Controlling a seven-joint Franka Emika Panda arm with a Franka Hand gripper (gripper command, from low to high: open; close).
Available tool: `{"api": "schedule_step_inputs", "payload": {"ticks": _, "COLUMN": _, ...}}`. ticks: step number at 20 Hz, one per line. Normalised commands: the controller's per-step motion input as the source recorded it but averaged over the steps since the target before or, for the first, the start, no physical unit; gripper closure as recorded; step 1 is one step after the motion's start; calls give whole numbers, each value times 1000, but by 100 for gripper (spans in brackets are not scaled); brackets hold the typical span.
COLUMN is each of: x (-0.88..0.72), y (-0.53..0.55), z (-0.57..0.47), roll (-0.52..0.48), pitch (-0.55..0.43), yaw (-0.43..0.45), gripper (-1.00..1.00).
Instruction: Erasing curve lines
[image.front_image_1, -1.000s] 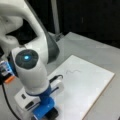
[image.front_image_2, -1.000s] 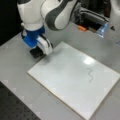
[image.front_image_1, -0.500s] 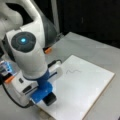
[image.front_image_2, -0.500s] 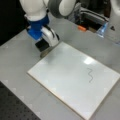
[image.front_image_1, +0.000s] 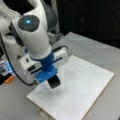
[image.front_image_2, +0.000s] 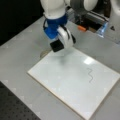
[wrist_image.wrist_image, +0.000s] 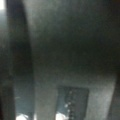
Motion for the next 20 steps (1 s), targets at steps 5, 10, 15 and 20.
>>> {"api": "schedule_step_inputs", "payload": {"ticks": 5, "x": -344, "y": 492, "z": -133, "roll": 88, "pitch": -300, "yaw": -343, "gripper": 100}}
{"api": "schedule_step_inputs", "payload": {"ticks": 10, "x": -248, "y": 393, "z": -138, "roll": 81, "pitch": -236, "yaw": -282, "gripper": 100}}
{"api": "schedule_step_inputs", "payload": {"ticks": 15, "x": -186, "y": 224, "z": -149, "roll": 91, "pitch": -225, "yaw": -252, "gripper": 100}}
{"api": "schedule_step_inputs", "payload": {"ticks": 20, "x": -152, "y": 149, "z": -237, "roll": 113, "pitch": -237, "yaw": -230, "gripper": 100}}
